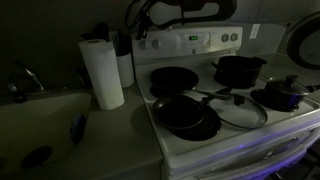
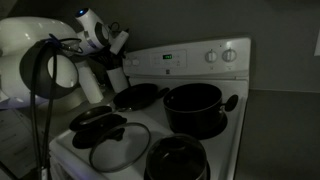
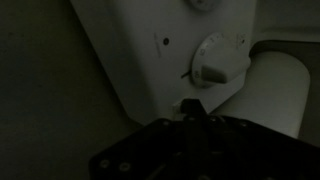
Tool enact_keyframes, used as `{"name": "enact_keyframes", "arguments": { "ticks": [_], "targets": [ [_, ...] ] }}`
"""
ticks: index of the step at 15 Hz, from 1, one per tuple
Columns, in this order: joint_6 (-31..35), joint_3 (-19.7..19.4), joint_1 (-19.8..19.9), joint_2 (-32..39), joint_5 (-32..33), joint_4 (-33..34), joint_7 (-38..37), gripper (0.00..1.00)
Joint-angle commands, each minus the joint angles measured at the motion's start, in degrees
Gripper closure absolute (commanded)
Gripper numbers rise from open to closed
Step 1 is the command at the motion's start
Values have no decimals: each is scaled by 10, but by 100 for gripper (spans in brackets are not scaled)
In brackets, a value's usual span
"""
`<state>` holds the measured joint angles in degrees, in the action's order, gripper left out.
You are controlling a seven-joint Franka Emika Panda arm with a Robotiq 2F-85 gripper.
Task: Pick the lid and put it on the big pot
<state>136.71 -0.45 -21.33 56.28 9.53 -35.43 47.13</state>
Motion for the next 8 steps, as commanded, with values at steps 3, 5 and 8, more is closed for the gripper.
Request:
{"name": "enact_keyframes", "arguments": {
  "ticks": [3,5,8],
  "targets": [
    [13,-33,14,9,23,23,11,100],
    [26,-37,14,12,22,29,10,100],
    [13,-36,13,11,18,31,9,100]
  ]
}}
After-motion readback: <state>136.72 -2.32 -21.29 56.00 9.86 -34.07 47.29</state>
